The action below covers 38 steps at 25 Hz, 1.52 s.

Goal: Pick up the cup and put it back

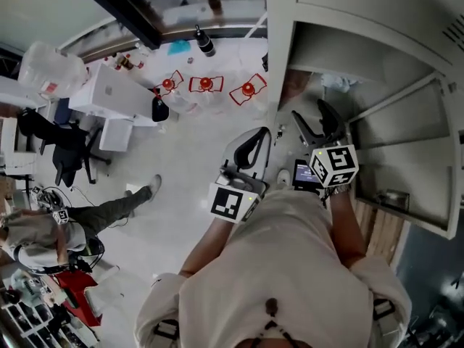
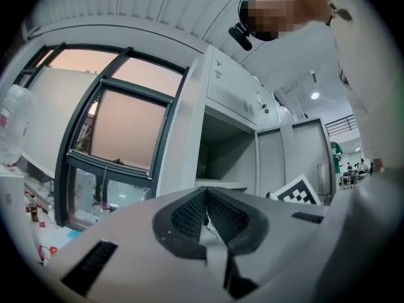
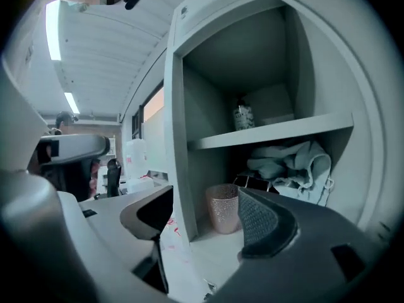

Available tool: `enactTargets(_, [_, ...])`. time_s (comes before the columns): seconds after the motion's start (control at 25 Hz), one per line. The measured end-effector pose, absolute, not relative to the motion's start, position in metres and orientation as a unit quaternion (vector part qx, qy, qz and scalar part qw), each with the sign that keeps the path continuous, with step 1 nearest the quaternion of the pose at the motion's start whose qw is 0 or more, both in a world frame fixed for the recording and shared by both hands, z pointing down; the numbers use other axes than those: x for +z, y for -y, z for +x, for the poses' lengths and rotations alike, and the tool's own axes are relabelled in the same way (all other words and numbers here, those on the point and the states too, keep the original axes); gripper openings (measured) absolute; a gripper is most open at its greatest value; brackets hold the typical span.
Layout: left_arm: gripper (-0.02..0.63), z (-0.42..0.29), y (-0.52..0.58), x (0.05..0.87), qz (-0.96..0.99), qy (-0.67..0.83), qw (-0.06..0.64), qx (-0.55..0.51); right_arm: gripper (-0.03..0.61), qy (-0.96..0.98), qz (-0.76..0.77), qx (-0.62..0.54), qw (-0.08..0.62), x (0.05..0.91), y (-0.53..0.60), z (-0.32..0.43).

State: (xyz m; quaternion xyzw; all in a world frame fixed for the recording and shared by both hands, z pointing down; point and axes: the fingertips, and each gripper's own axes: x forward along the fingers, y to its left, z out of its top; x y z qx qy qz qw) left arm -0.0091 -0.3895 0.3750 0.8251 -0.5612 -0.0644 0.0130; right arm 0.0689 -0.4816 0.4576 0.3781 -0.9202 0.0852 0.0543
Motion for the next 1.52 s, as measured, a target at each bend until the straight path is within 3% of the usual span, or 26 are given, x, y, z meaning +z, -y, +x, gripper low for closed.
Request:
enactTargets(0.44, [0.009, -0.019, 0.395, 0.370, 0.784, 0.619, 0.011, -0.044, 0.325, 0.921, 0.364, 0.074, 0.120, 0.510, 0.542, 0.050])
enactTargets(1.52, [0.009, -0.034, 0.386, 0.386, 0.750, 0.661, 0.023, -0.026, 0.324, 0.912, 0.389, 0.091, 0.087, 0.524, 0.563, 0.034])
